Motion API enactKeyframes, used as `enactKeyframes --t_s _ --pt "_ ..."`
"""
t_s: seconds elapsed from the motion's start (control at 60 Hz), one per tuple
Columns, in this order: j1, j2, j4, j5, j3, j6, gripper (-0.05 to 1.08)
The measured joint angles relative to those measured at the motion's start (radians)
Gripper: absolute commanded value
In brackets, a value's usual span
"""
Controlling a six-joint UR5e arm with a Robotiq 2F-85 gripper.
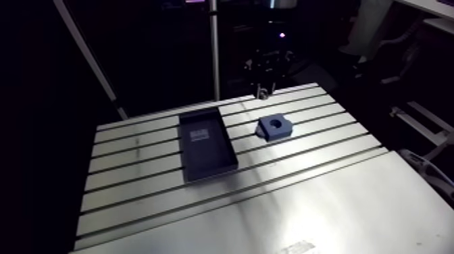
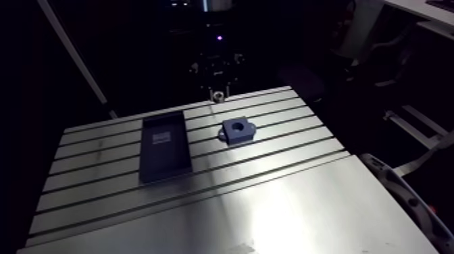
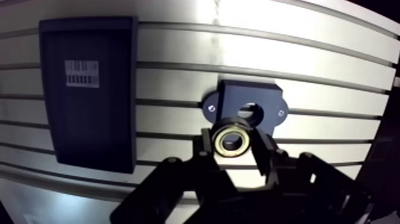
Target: Pick up the bearing and press it into the housing until flush.
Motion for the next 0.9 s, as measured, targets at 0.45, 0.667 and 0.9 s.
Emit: enactKeyframes --t_s 0.45,0.667,0.9 --pt "-0.041 0.018 -0.04 0.0 0.032 0.014 0.66" --pt "-0.066 0.033 -0.052 -0.001 0.042 0.014 0.66" --pt "-0.078 0.04 -0.067 -0.001 0.057 0.013 0.66"
